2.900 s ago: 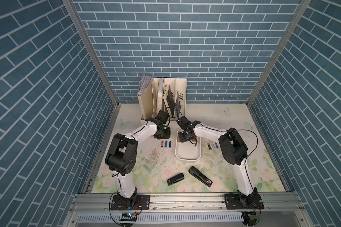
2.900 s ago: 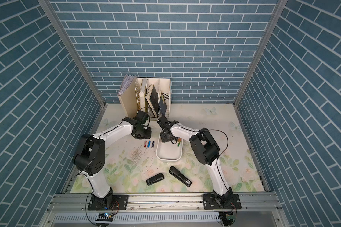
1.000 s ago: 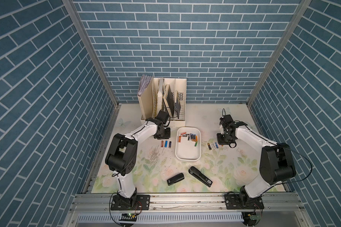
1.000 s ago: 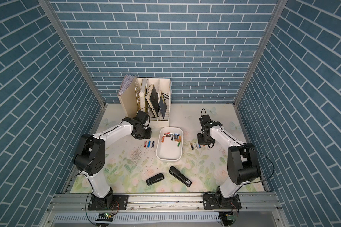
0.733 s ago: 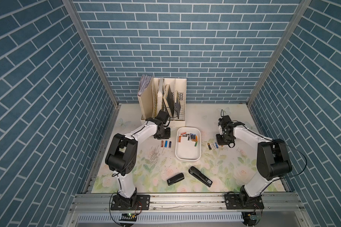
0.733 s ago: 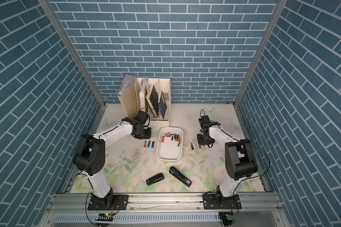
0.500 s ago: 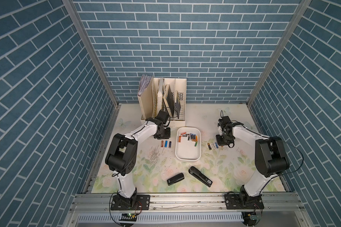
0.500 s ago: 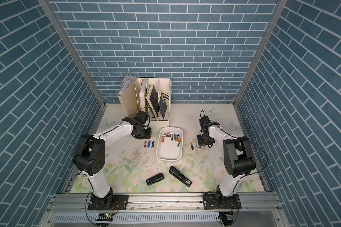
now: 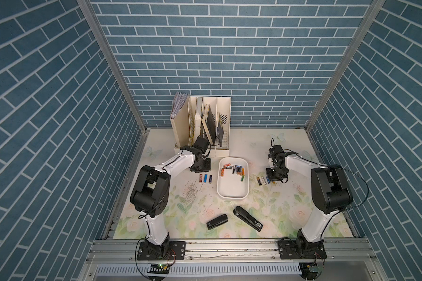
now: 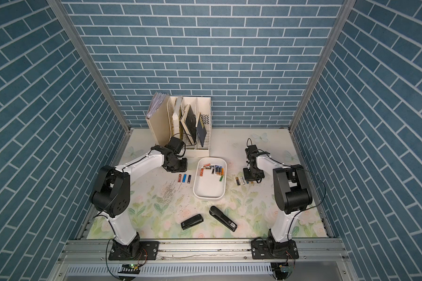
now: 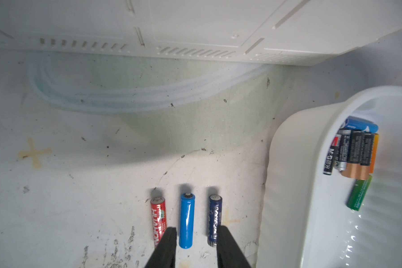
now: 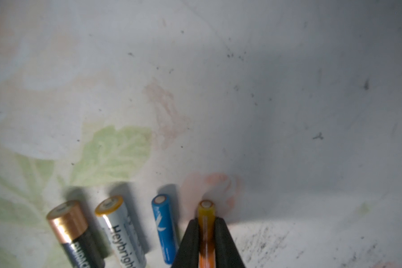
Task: Take the batteries out of the storage box
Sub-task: Place the battery at the center of the board.
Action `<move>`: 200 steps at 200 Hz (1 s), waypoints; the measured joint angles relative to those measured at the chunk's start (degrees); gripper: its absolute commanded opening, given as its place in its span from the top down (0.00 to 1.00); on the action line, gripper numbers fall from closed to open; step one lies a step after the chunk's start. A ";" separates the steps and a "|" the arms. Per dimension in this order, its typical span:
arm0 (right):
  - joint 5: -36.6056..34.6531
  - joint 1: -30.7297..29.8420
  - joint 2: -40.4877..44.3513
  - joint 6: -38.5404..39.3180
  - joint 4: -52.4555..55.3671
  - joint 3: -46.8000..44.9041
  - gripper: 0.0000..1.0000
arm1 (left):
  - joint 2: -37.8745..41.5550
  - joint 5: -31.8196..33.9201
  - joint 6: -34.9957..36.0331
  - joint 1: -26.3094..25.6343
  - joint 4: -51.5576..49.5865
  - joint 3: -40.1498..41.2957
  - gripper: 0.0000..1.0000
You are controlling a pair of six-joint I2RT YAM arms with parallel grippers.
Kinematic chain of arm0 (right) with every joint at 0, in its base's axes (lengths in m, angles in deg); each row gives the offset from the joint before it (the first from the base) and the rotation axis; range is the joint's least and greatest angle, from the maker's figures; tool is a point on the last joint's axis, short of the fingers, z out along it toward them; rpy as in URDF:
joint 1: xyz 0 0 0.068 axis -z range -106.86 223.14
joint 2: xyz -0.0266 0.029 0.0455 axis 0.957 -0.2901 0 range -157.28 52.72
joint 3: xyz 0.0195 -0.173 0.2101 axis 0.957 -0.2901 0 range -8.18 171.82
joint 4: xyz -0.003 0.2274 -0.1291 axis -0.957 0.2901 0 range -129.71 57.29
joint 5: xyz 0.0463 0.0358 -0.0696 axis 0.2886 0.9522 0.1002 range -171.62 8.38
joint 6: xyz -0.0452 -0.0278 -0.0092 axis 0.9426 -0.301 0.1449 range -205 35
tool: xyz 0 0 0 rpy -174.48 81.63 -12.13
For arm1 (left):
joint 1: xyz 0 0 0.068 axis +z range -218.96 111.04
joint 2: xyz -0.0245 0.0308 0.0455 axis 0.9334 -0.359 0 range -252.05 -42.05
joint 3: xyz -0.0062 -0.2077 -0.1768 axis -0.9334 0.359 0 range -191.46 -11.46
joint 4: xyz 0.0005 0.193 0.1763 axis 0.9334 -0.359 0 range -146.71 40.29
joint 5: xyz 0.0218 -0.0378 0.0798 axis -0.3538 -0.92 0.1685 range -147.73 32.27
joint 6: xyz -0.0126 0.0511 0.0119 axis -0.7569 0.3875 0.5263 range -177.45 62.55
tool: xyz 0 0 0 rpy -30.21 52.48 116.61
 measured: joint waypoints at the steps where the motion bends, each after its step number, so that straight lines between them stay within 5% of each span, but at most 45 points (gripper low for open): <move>1: 0.02 0.00 -0.02 0.00 0.00 0.02 0.84 | 0.00 0.00 0.00 0.00 0.00 0.00 0.65; 200: 0.00 0.07 -0.96 0.04 -0.48 0.76 0.79 | 0.00 0.00 -0.02 0.00 0.00 0.00 0.65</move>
